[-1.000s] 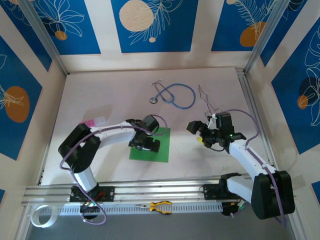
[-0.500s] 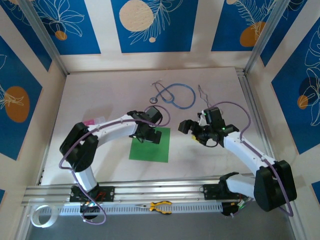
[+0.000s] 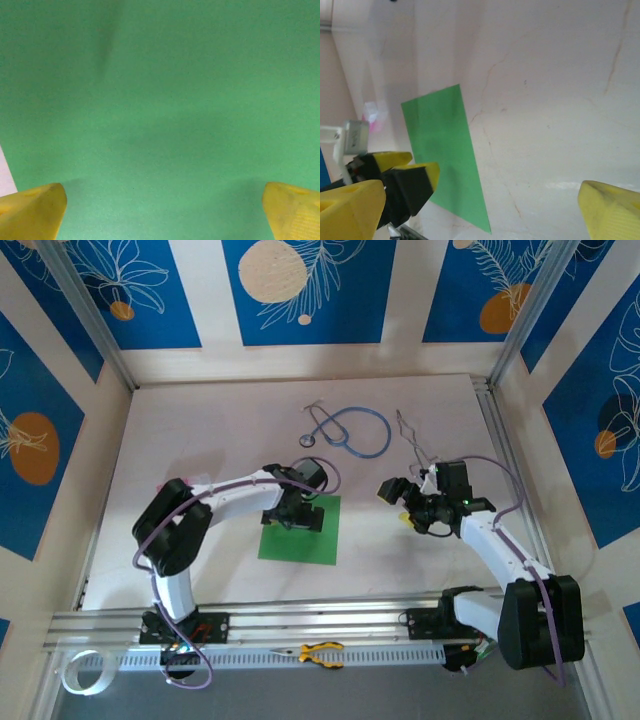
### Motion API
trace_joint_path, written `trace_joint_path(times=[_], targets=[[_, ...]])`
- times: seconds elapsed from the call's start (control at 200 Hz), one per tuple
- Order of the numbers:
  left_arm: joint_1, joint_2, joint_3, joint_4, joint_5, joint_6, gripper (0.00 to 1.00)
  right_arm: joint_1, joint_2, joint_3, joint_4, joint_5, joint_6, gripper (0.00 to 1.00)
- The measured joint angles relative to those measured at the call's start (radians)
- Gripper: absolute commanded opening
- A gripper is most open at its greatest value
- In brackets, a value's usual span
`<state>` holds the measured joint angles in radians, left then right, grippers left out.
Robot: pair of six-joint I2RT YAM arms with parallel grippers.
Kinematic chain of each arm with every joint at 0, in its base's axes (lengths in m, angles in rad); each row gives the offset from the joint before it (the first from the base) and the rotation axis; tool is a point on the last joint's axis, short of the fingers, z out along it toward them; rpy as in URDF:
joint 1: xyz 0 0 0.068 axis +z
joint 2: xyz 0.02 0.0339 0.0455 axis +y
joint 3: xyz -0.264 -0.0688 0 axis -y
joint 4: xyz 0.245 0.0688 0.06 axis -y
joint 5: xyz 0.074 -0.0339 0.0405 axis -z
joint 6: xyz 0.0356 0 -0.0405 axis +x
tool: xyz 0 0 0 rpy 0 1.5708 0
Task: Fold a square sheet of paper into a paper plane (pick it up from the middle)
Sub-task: Move the square sheet of paper to the center of the table.
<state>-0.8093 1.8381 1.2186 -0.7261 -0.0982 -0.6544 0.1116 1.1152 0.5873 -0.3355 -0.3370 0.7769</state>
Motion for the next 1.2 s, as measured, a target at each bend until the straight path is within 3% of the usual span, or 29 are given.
trace_joint_path(times=[0.6, 1.201], targets=[[0.018, 0.074, 0.086, -0.087, -0.150, 0.082, 1.00, 0.117, 0.081, 0.043, -0.002, 0.032, -0.054, 0.99], [0.019, 0.003, 0.099, -0.099, -0.057, 0.056, 1.00, 0.131, 0.081, 0.062, -0.045, 0.071, -0.085, 0.99]])
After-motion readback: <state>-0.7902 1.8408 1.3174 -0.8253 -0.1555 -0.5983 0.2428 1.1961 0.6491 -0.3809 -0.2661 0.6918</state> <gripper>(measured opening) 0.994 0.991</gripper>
